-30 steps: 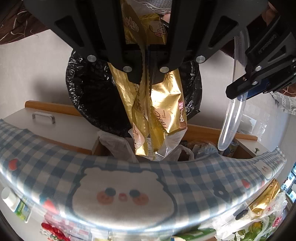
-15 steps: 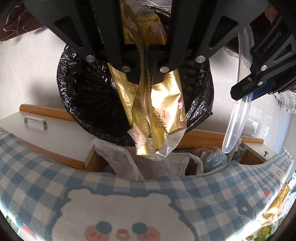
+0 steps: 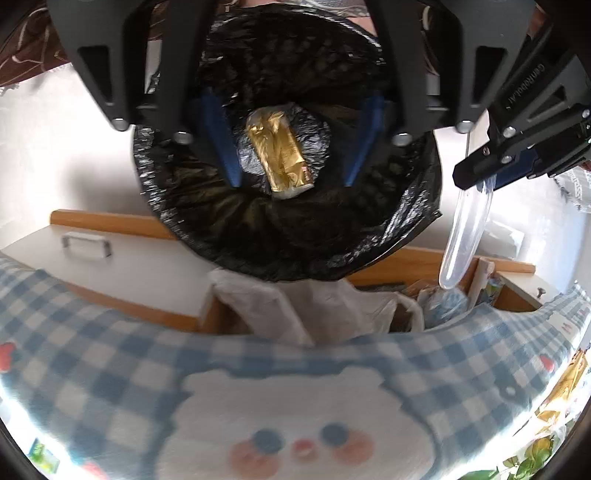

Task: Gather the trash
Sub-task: 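Open the right tool to drop the gold bag while the left tool drops the tube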

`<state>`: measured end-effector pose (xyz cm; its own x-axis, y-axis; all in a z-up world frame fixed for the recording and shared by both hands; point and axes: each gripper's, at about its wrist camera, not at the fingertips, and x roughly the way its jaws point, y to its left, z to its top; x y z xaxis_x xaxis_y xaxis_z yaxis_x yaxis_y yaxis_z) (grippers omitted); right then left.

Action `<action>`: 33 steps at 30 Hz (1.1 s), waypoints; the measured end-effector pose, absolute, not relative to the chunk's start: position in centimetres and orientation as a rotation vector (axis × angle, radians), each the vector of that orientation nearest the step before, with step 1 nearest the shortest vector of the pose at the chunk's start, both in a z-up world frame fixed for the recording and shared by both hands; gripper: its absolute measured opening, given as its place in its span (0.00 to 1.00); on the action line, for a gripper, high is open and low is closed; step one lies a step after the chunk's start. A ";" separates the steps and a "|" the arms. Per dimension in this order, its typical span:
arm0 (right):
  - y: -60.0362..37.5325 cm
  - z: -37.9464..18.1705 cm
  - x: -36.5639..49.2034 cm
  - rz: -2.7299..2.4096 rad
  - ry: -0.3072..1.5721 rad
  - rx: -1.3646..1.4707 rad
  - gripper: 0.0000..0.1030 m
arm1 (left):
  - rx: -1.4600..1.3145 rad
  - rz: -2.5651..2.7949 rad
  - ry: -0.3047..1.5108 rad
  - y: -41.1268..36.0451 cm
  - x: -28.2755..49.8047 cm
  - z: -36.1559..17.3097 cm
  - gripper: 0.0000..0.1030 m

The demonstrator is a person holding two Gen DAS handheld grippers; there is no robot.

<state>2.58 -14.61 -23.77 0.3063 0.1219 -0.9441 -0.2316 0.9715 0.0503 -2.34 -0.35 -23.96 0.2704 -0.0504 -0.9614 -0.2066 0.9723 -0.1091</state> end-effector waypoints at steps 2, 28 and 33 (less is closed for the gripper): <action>-15.4 -23.3 2.4 0.220 1.224 -0.103 0.70 | -0.224 0.094 1.299 -1.2 -2.3 -24.0 0.24; -27.7 -16.5 1.9 0.055 1.147 -0.067 0.92 | -0.153 -0.015 1.272 -9.5 0.3 -23.3 0.24; -29.0 -16.1 1.5 0.041 1.140 -0.059 0.92 | -0.138 -0.034 1.269 -10.5 0.7 -23.4 0.24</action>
<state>1.54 -28.99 -16.14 0.4172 0.0028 -0.9088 -0.0626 0.9977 -0.0257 0.71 -10.50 -23.37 0.2979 -0.1019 -0.9491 -0.0507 0.9912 -0.1223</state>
